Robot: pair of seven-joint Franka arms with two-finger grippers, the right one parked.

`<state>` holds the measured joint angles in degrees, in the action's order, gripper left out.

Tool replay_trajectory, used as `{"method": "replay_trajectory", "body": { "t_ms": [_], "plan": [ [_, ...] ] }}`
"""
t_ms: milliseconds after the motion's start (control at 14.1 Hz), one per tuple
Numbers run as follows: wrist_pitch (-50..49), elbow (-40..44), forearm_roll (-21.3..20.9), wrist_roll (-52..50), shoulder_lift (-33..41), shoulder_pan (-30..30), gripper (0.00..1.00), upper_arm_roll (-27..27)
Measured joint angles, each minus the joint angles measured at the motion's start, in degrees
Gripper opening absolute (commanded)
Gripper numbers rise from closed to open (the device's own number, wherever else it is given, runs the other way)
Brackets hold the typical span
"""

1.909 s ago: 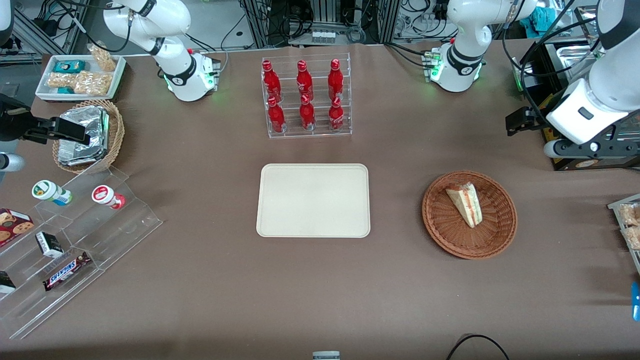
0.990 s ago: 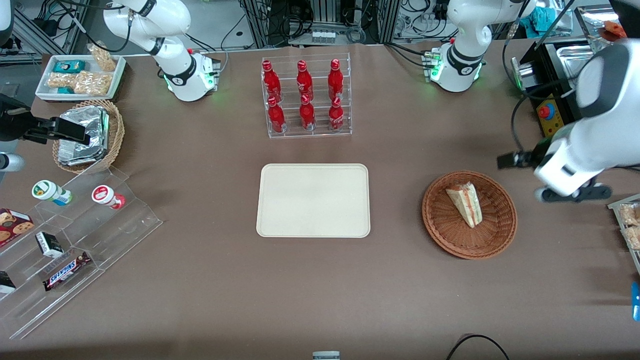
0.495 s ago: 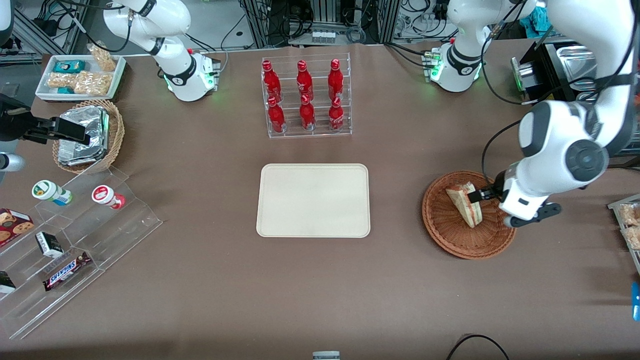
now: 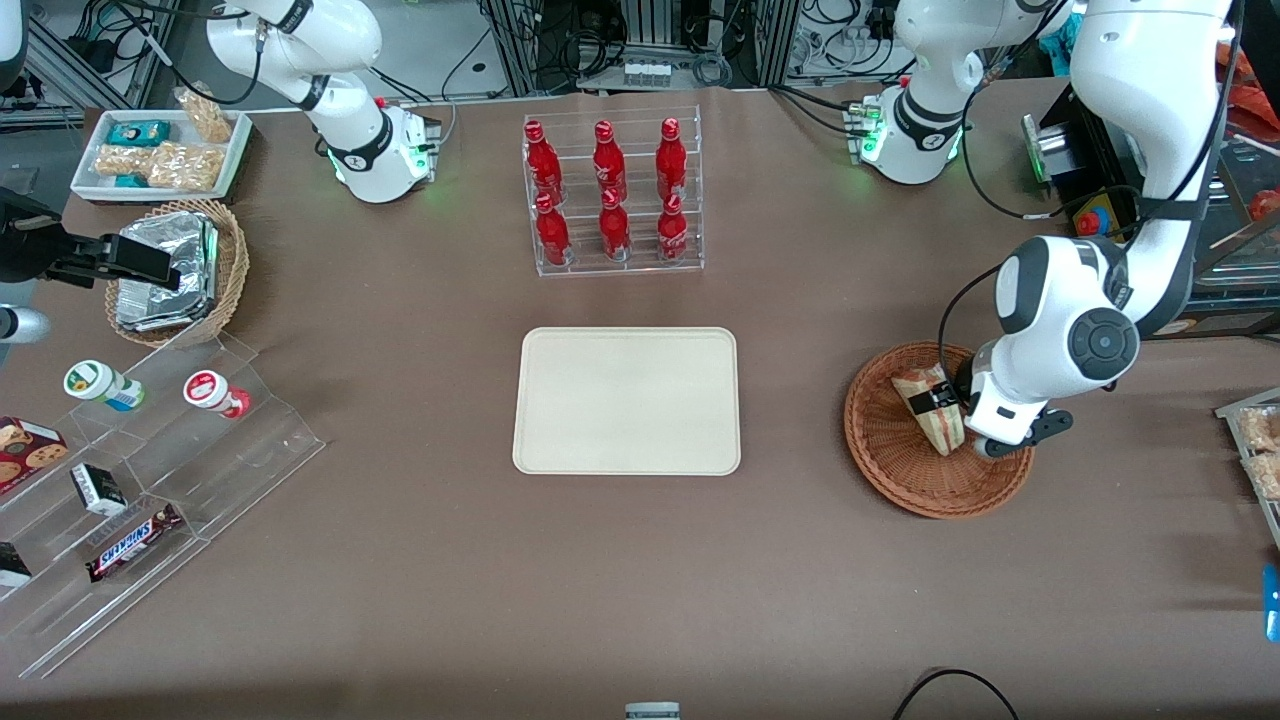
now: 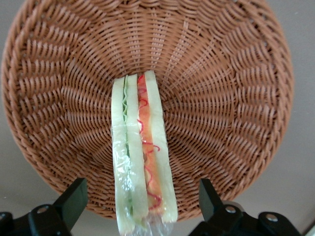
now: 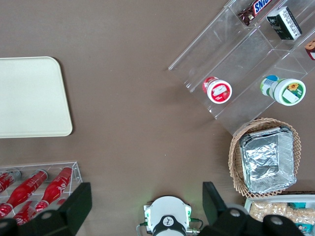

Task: Place sandwich from basket to tray
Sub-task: 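Close the left gripper on the wrapped sandwich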

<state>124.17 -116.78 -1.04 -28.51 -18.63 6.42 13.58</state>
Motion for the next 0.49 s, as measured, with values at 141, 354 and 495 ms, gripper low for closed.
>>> {"method": "replay_trajectory", "body": {
  "t_ms": [141,354,495],
  "plan": [
    [2.56,-0.46,0.02,-1.51,-1.57,0.05,1.00,-0.05],
    [7.35,-2.24,0.02,-3.95,-3.85,0.05,1.00,-0.06],
    [7.80,-2.75,0.02,-4.17,-4.75,0.06,0.62,-0.06]
  ]
}}
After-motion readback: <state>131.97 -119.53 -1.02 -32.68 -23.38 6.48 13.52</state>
